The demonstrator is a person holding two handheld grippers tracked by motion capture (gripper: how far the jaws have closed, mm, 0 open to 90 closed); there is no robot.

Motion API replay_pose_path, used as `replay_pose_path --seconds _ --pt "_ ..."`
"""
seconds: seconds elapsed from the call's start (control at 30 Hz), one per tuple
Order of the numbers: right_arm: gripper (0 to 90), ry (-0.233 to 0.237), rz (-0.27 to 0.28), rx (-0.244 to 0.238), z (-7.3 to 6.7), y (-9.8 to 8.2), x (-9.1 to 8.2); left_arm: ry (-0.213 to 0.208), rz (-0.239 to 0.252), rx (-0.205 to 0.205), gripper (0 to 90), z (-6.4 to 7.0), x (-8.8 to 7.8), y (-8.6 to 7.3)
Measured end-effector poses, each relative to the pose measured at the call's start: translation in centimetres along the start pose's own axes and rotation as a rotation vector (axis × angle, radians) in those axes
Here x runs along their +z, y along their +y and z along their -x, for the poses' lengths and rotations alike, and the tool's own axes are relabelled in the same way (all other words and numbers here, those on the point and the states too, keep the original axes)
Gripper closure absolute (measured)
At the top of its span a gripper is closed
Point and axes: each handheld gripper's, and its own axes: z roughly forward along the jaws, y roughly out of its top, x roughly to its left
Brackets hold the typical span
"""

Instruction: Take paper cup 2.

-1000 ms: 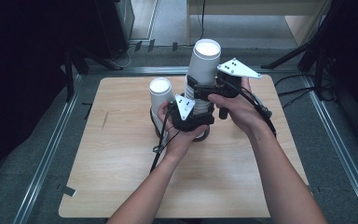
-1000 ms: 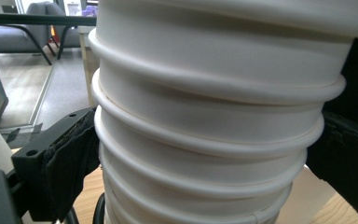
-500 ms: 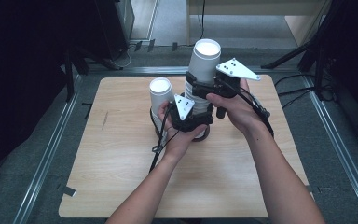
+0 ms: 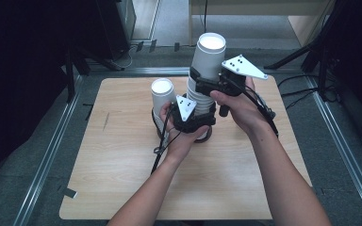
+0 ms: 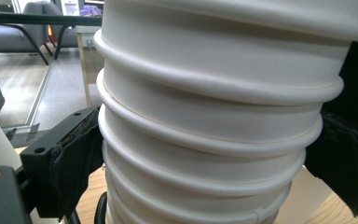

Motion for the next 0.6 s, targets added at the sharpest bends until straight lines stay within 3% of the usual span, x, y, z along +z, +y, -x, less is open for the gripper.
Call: replay_pose_path --seconds 0.6 --pt "14.9 -0.038 0.073 -0.018 -1.0 1.7 -0.7 -0.002 -0.002 0.004 2.4 0.0 -0.1 0.0"
